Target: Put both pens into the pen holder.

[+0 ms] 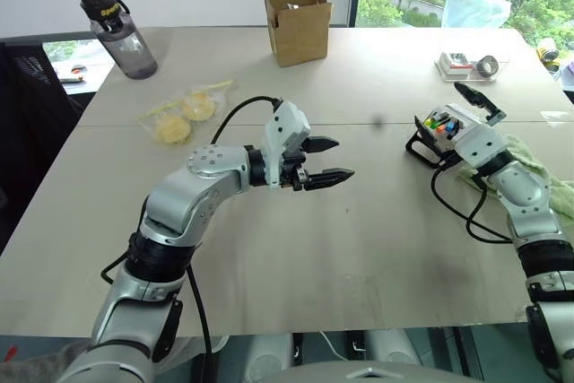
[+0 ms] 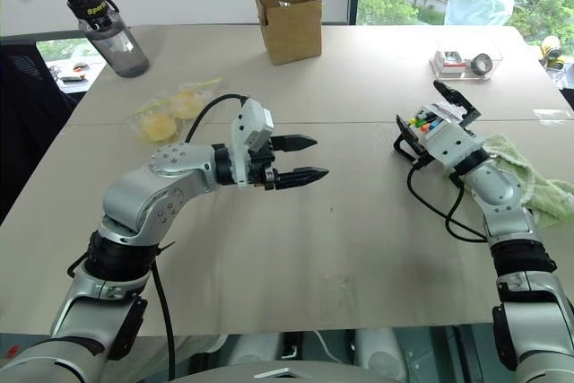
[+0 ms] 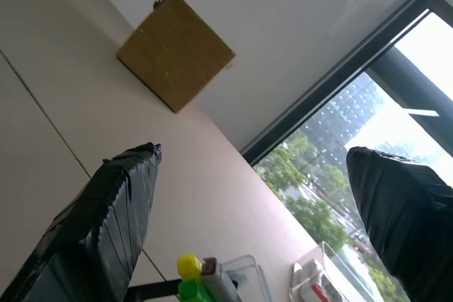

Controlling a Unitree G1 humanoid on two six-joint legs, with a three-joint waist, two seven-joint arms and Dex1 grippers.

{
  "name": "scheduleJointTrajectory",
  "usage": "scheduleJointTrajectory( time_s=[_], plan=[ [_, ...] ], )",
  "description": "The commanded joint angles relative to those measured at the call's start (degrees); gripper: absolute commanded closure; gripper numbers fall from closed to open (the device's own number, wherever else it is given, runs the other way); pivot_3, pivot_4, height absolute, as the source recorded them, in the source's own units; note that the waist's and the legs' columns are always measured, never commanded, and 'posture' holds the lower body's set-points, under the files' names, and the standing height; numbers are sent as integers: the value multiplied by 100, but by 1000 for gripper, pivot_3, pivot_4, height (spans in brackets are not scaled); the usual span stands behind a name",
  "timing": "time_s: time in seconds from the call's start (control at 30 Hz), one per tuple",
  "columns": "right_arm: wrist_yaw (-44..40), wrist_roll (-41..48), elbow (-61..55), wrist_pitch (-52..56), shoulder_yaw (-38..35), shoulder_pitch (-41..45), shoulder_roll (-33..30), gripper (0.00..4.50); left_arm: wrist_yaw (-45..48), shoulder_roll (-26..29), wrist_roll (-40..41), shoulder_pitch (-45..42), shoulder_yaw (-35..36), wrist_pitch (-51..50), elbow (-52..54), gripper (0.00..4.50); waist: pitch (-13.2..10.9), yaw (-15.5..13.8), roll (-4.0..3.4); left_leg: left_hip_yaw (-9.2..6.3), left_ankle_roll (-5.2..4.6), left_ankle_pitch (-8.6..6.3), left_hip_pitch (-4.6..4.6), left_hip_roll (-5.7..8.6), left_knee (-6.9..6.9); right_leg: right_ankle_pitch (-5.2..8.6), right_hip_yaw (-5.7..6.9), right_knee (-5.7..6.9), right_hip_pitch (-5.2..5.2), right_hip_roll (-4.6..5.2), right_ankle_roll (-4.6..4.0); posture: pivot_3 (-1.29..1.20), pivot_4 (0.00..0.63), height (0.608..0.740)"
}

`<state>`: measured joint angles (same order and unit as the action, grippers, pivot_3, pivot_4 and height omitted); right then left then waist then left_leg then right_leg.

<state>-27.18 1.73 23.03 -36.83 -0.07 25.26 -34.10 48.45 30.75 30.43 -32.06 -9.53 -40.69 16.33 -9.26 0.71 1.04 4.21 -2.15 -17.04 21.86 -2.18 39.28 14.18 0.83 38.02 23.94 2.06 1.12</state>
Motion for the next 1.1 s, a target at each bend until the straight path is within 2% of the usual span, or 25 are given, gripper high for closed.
scheduleJointTrajectory(
  time_s=[0.03, 0.13, 0.3, 0.4, 0.53, 0.67, 0.73, 1.1],
  plan=[
    [-870, 890, -1164, 814, 172, -587, -110, 47, -85, -44, -110, 132, 164, 286, 86, 954, 0, -7, 0, -1, 0, 0, -1, -2, 0, 0, 2, 0, -3, 0, 0, 0, 150, 736],
    [-1252, 1367, -1996, 1585, 194, -1147, -165, 47, -200, -86, -311, 264, 231, 566, -107, 954, -1, -29, -2, -2, -1, -1, 2, -2, 0, 0, 4, -2, -4, 5, 0, 0, 150, 736],
    [-1718, 2373, -3139, 3040, -16, -2578, -348, 47, -348, -241, -447, 713, 576, 1215, -295, 954, 1, -50, -1, -8, -3, -2, -8, 0, 0, 0, 11, -2, -16, 10, 0, 0, 150, 736],
    [-1727, 2575, -3382, 3382, -211, -2966, -320, 47, -504, -169, -880, 968, 498, 1561, -363, 954, 0, -39, -2, -4, -4, -2, -9, 1, 2, -1, 10, -1, -17, 10, -2, 0, 150, 736],
    [-1779, 2578, -3350, 3301, -672, -3885, -322, 47, -382, 64, -986, 2098, 689, 1837, -306, 954, 44, -27, -21, -1, -15, -8, -17, 1, 2, -6, 5, 0, -20, 5, -8, 0, 150, 736],
    [-1836, 2581, -3324, 3267, -925, -4257, -187, 47, -466, 102, -1092, 2602, 711, 1947, -192, 954, 29, -63, -9, -6, -4, -3, 5, -6, -9, -1, 13, -1, 5, 2, -4, 0, 150, 736],
    [-1908, 2487, -3262, 3200, -968, -4344, -168, 47, -457, 138, -1150, 2762, 682, 1966, -110, 954, 30, -77, -9, -4, -26, -15, -9, -2, -5, -1, 12, -3, -14, 9, -4, 0, 150, 736],
    [-2131, 2468, -3038, 3258, -1048, -4119, -126, 47, -469, 179, -1140, 3006, 710, 1926, 148, 954, 32, -113, -11, -3, -35, -19, -21, -2, -1, -6, 10, -2, -23, 5, -12, 0, 150, 736]
  ],
)
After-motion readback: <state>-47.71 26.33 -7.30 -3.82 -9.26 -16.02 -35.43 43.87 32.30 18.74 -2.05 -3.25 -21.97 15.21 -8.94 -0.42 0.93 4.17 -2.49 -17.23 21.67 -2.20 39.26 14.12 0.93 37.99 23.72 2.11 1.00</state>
